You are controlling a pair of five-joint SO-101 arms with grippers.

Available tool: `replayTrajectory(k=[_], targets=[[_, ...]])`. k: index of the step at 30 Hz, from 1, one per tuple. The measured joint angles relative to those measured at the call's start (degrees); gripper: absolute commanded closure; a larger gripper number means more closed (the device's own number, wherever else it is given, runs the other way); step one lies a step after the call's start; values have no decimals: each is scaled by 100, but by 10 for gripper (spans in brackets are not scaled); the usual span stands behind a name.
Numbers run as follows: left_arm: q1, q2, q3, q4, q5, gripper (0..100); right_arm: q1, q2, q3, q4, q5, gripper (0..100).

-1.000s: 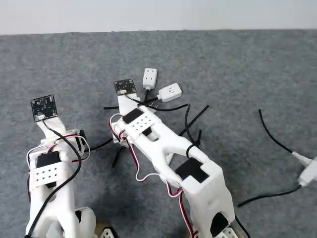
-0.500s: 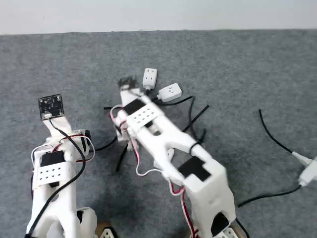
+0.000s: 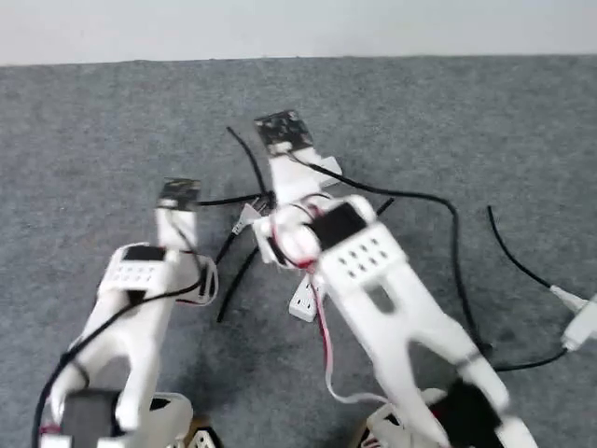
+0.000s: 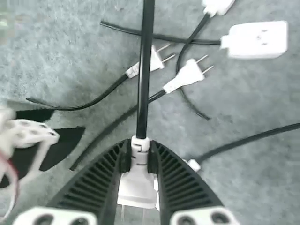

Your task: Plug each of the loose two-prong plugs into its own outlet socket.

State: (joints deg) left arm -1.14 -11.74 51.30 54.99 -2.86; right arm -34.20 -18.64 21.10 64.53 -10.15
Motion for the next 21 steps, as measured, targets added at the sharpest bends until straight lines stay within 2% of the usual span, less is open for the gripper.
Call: replayTrajectory(k=[4,7,9,13,21], targets=[[475,853,-747,396,-193,964,26,-1046,941,-290,79,991],[747,1530,-1275,695,-264,974,26,-1785,1503,-571,141,991],[826,1873,-1653,993,-563,975,-9,-2110,1820,-747,229,991],[862,2022,-1978,1327,-1345,986,-360,-2180,2127,-932,281,991],[870,1635,-1653,1345,-2277,986,-404,-1802,2127,-993,299,991]])
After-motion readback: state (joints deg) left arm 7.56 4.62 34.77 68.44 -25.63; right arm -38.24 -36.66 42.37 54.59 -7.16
